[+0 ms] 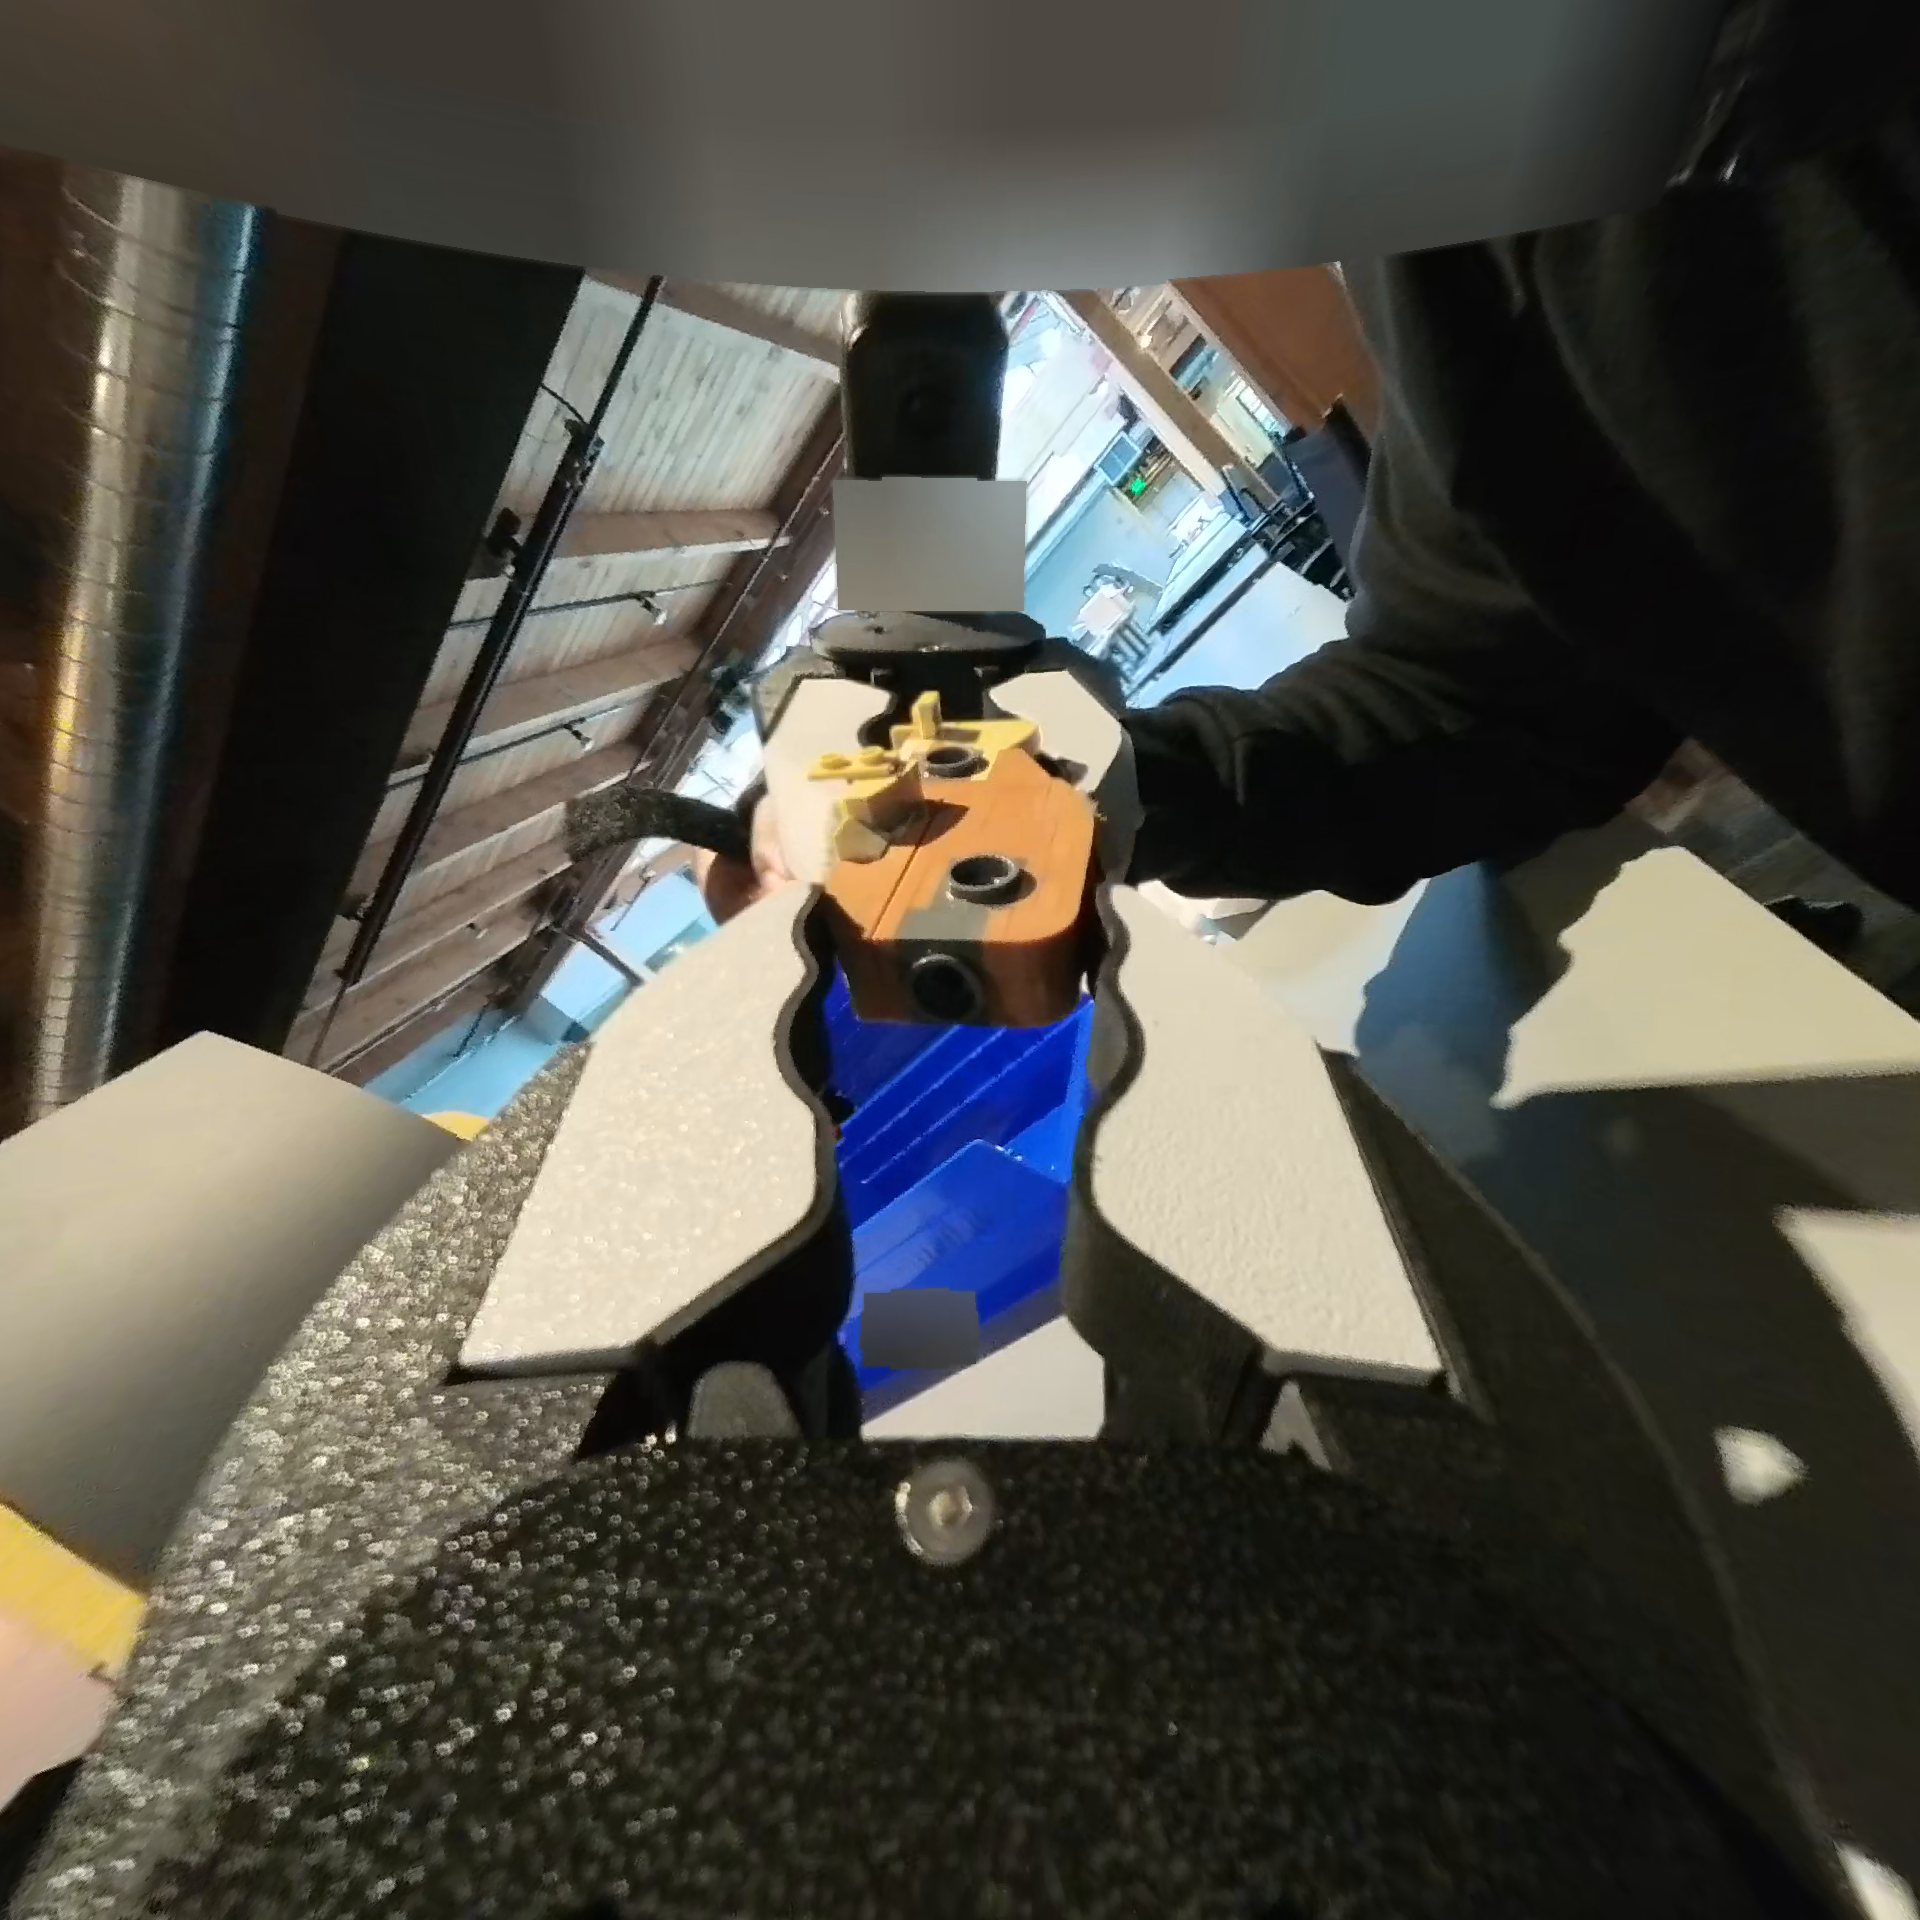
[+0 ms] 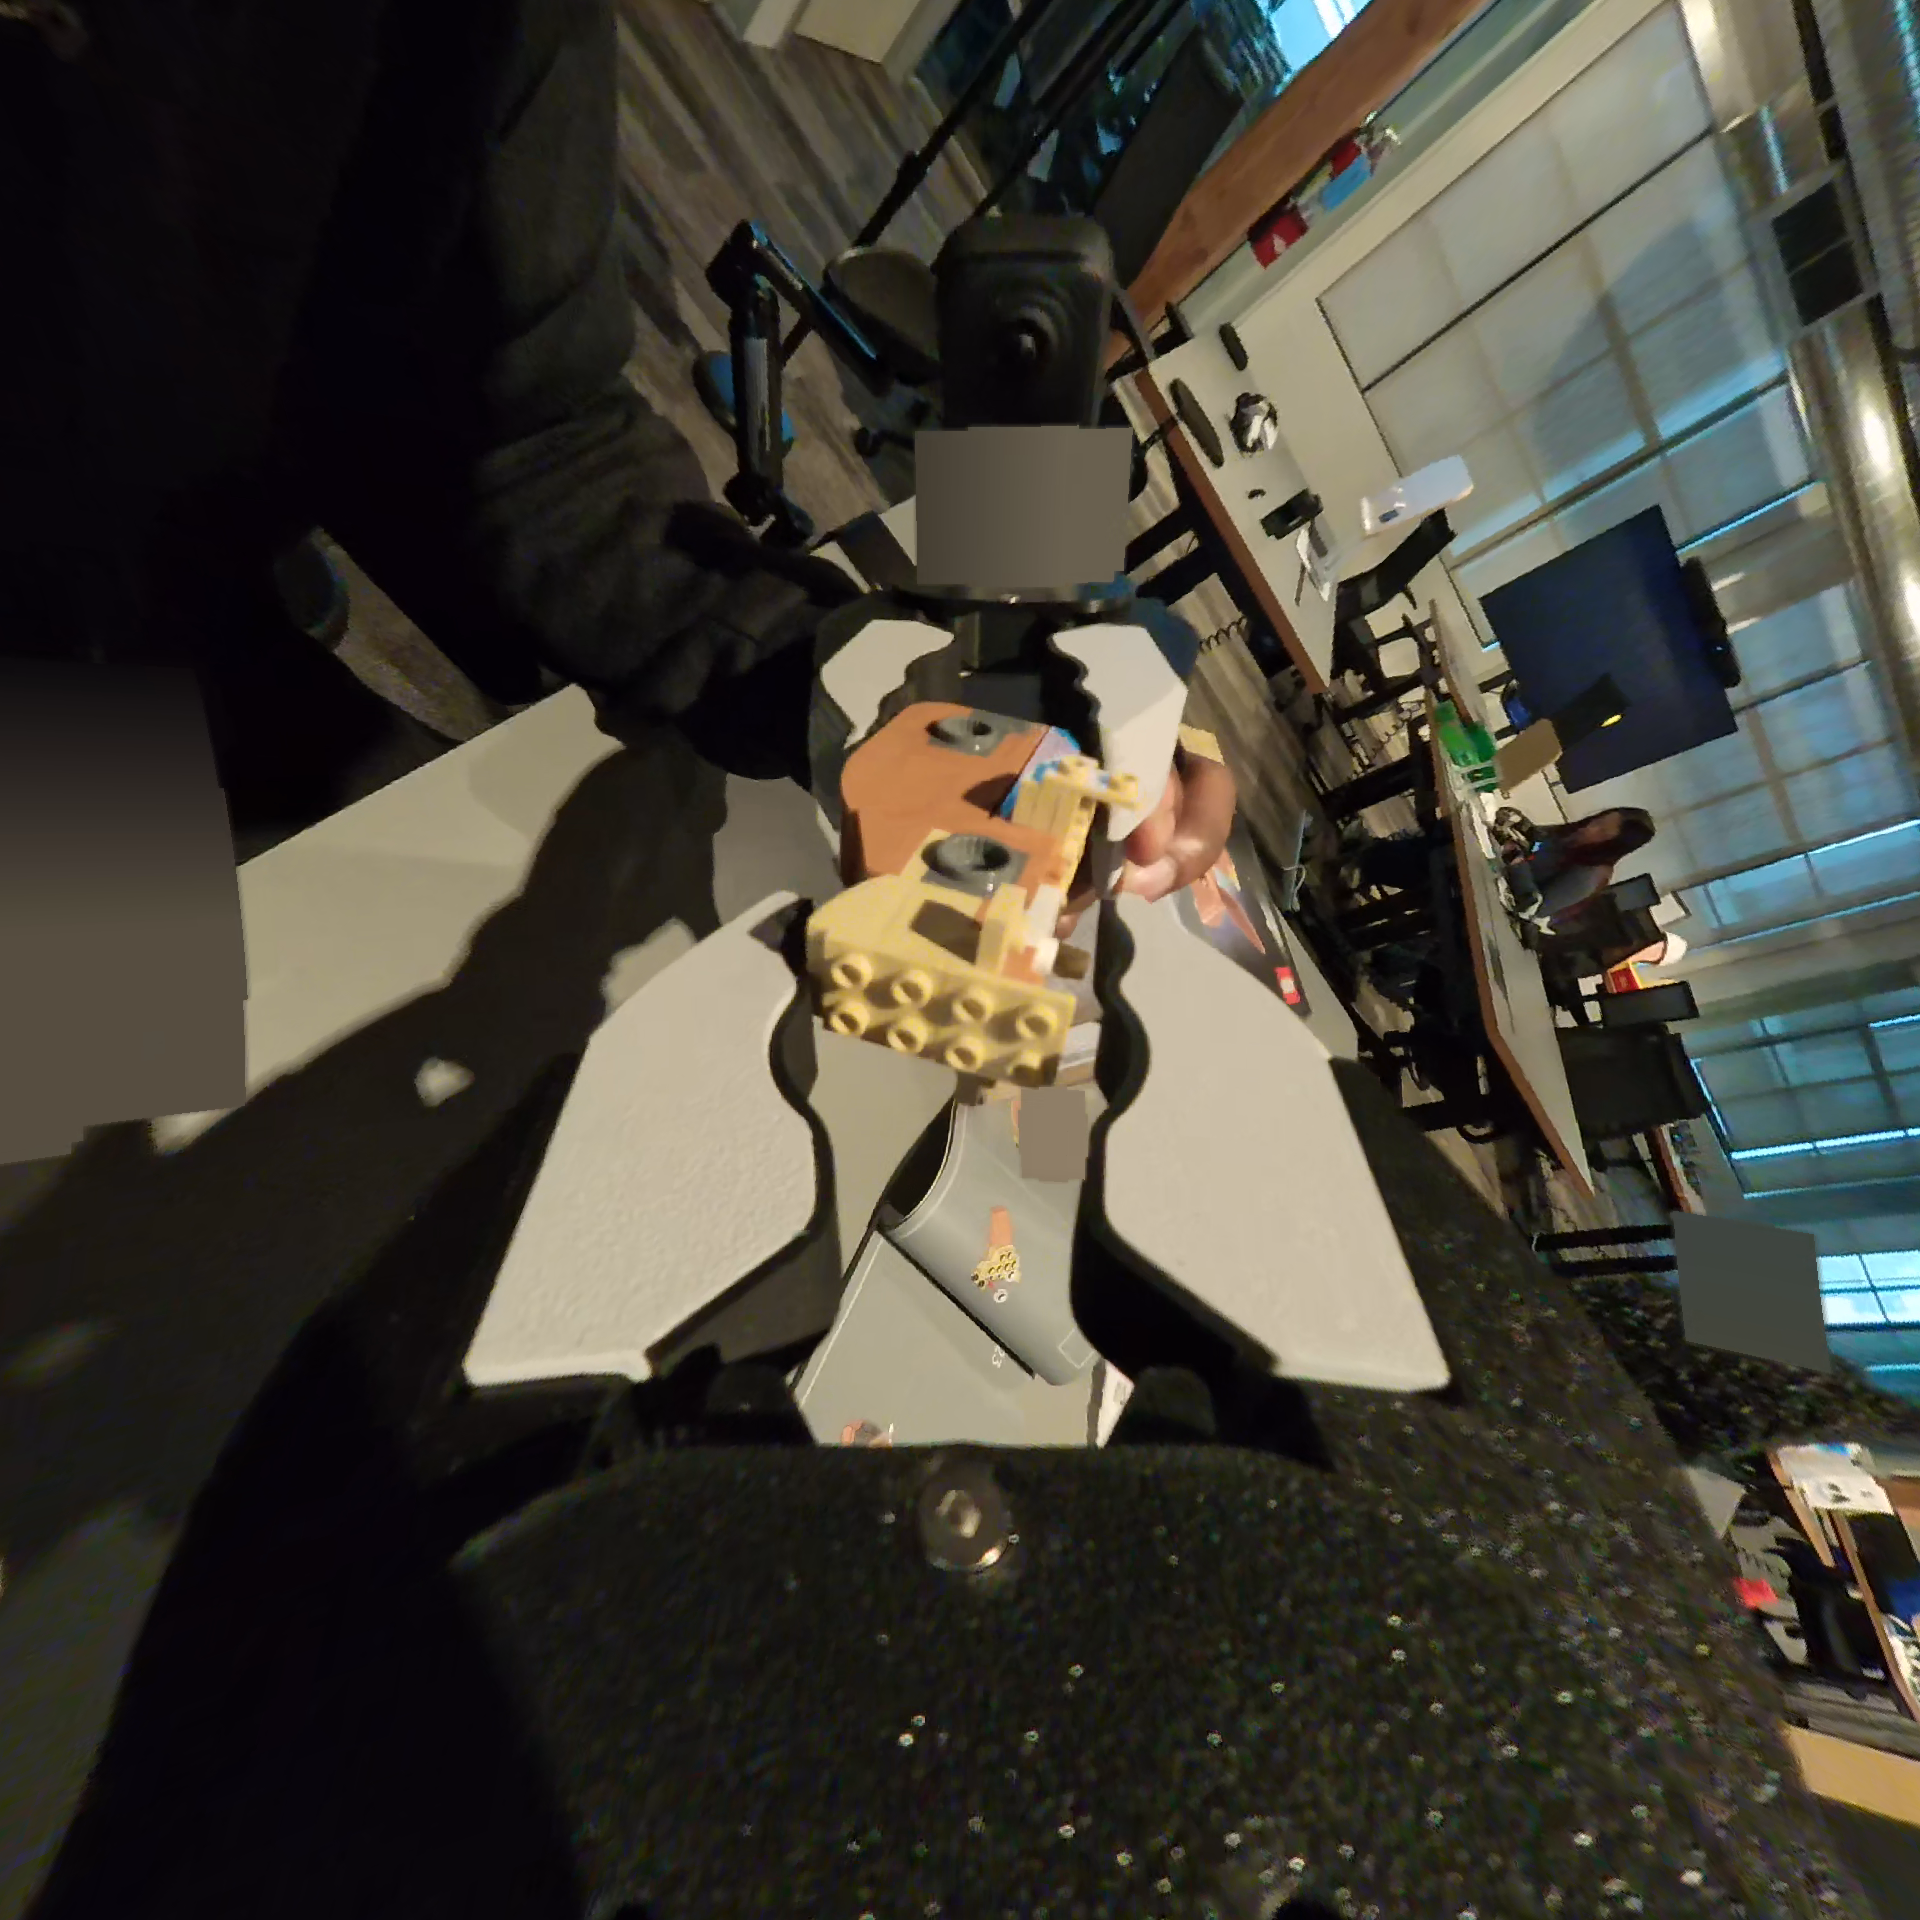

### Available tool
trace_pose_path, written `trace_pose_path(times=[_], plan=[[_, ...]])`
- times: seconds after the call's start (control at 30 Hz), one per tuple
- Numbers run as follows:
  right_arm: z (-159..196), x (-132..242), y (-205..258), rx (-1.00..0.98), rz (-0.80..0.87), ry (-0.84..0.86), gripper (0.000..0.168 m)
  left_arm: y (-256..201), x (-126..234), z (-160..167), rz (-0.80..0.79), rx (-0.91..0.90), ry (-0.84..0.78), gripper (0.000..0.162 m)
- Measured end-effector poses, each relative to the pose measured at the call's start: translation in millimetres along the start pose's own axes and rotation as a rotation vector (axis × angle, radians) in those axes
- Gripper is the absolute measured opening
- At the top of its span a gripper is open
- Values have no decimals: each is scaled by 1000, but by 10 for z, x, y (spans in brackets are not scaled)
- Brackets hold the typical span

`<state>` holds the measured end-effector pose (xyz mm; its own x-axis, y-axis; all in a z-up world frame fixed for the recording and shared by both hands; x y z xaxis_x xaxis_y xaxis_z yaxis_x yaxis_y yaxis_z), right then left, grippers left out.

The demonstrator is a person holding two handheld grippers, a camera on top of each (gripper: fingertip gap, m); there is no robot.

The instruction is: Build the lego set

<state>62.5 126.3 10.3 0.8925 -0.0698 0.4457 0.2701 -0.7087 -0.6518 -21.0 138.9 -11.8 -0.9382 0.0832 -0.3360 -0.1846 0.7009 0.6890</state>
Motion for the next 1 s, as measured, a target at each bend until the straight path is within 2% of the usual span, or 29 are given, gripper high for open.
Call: trace_pose_path(times=[0.17, 0.47, 1.0], plan=[[-25, -3, -2, -1, 7, -18, 53, 1, -14, 10, -10, -24, 21, 46], [-10, -34, -23, -10, 23, -76, 44, 10, -32, 25, -30, -25, 46, 46], [39, -12, -21, -10, 1, -56, 43, 4, -52, 81, -39, -28, 84, 45]])
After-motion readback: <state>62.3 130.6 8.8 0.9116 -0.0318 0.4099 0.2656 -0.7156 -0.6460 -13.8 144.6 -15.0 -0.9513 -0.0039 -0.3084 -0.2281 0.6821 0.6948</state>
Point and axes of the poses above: each gripper's, where its closed fingertips meet, x back along the fingers, z out of its underside, y = z × x across the jaws, the point moved 4 cm from there along x, back along the fingers, and after that the axes turned 8 degrees about -z, right-handed, at the moved point
